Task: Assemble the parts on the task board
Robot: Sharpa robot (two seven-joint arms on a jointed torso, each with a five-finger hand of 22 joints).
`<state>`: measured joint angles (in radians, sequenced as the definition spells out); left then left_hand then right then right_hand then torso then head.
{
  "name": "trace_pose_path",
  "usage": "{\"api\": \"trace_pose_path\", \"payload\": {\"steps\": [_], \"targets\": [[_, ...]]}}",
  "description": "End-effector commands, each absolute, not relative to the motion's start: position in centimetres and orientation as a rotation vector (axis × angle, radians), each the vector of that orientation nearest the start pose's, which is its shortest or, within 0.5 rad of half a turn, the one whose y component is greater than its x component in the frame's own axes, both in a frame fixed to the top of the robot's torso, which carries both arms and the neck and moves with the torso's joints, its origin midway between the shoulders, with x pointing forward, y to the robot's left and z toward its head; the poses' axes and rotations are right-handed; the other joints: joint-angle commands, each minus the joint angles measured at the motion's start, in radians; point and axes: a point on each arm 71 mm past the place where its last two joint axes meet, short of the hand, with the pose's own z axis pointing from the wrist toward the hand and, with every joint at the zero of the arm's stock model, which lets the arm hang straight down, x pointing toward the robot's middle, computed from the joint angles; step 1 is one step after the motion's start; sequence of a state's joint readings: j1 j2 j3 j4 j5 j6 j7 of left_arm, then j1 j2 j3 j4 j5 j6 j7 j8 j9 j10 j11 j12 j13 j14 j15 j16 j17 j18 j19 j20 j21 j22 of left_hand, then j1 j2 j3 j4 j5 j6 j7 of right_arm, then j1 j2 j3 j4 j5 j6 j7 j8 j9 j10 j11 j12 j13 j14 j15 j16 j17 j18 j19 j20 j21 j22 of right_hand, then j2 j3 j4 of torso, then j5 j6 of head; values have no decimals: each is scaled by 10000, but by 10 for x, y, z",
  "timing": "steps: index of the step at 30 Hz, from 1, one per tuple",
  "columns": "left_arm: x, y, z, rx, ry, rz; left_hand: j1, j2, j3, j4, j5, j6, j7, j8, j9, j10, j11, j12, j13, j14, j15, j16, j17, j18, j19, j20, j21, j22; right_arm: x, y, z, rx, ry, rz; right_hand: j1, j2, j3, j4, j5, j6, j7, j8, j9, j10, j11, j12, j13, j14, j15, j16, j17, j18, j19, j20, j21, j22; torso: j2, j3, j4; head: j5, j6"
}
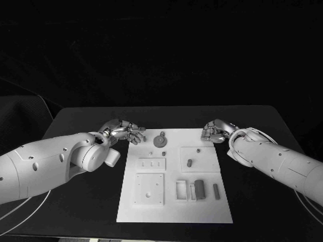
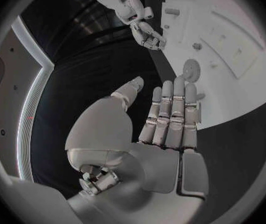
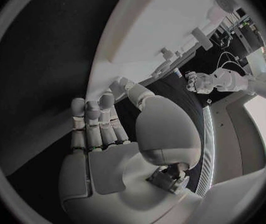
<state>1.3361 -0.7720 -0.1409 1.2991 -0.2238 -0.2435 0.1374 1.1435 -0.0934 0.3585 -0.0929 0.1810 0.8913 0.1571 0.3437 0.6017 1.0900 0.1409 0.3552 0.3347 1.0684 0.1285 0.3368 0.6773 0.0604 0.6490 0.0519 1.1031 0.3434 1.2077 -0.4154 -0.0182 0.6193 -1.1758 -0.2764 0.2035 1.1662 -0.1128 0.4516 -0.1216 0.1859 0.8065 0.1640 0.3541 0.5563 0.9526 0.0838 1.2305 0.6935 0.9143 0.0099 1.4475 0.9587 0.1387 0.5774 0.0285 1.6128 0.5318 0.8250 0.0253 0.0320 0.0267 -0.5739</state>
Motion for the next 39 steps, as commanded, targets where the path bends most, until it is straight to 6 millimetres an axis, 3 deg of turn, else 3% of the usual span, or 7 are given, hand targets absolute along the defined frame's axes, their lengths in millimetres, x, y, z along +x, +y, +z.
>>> {"api": "trace_pose_path", "payload": {"steps": [1, 10, 17, 39], "targets": [[539, 237, -168, -9237, 16507, -12230, 39, -53, 1, -81, 33, -17, 16, -30, -15, -49, 27, -49, -10, -38, 23, -55, 11, 183, 11, -8, -10, 3, 610, -249, -212, 1226, 16172, 5400, -2, 102, 73, 23, -2, 118, -5, 89, 13, 8, -81, 72, -11, 40, 10, 68, -13, -78, 37, -37, 61, -8, 6, 6, 1, 7, -17], [539, 238, -168, -9242, 16507, -12222, 43, -51, 3, -82, 34, -18, 16, -32, -15, -50, 27, -51, -11, -41, 23, -58, 12, 183, 9, -8, -11, 2, 610, -249, -212, 1215, 16113, 5402, 279, 394, 350, -14, 12, 448, -39, 208, 98, 60, -104, 117, -41, 84, -24, 103, -29, -55, 86, -59, 94, -17, 1, 9, 4, -5, -31], [539, 237, -168, -9241, 16524, -12226, 46, -50, 5, -84, 34, -20, 16, -34, -16, -51, 27, -53, -11, -43, 24, -60, 12, 182, 7, -8, -13, 1, 609, -246, -211, 1161, 16107, 5493, 371, 474, 473, -15, 12, 518, -45, 226, 115, 71, -108, 124, -53, 90, -33, 108, -35, -52, 91, -62, 95, -24, 3, 9, 0, -8, -31], [539, 240, -168, -9078, 16575, -12169, 78, 24, 45, -75, 39, 98, -12, 20, 7, 29, 13, -20, 4, 10, 14, -43, 35, 187, 39, -11, 2, 9, 606, -240, -204, 1030, 15784, 5744, 294, 314, 499, 49, -11, 831, -74, 353, 192, 213, -122, 206, -55, 187, -63, 185, -25, -66, 152, -49, 156, -13, 3, 17, -5, 9, -54]]}}
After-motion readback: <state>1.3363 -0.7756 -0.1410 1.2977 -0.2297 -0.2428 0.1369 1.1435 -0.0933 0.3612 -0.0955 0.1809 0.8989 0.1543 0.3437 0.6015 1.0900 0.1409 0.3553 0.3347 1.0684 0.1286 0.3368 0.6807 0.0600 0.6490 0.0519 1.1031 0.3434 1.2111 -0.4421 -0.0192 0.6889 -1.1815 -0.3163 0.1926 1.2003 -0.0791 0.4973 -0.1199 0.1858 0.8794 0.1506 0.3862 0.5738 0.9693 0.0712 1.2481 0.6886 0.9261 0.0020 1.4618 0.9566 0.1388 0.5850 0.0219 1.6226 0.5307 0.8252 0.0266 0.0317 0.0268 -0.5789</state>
